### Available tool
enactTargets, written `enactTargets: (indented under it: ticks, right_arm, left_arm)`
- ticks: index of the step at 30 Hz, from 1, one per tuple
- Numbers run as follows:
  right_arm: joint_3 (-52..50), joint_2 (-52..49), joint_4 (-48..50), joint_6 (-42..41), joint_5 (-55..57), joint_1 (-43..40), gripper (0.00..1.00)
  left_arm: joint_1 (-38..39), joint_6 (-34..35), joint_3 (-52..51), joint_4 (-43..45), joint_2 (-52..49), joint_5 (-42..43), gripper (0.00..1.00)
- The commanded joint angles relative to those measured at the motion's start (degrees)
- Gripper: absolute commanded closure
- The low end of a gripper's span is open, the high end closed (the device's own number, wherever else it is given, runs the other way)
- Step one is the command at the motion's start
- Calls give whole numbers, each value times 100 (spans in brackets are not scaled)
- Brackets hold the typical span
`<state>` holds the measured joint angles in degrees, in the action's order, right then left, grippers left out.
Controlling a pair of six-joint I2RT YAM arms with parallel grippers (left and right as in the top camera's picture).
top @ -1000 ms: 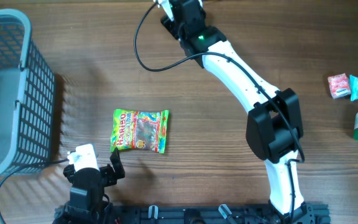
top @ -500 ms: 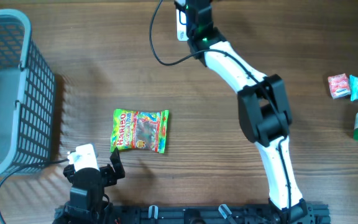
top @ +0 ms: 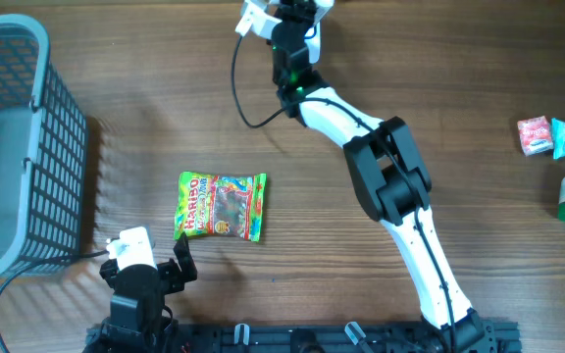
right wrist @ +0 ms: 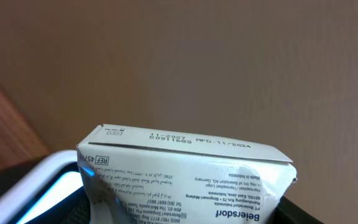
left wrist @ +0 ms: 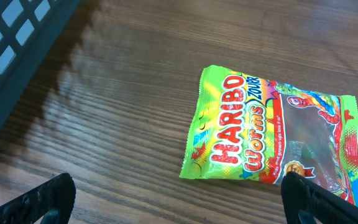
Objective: Scan the item barcode
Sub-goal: 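Carry the white box to the right edge and release it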
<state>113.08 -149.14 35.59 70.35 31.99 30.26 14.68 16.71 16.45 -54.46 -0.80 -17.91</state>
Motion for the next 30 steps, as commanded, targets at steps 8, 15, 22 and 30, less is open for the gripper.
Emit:
enactTargets:
  ticks: [8, 15, 22, 30]
  right_arm:
    - [87, -232, -271, 1762, 273, 20, 49]
    - [87, -560, 24, 1775, 319, 216, 49]
    - [87, -146, 634, 1963, 358, 354, 50]
    - [87, 2031, -1709, 1182, 813, 376, 50]
  left_arm:
    - [37, 26, 15, -7, 42, 9, 0]
    - [37, 26, 15, -7, 42, 9, 0]
    - [37, 26, 15, -7, 42, 9, 0]
    - [37, 26, 15, -7, 42, 9, 0]
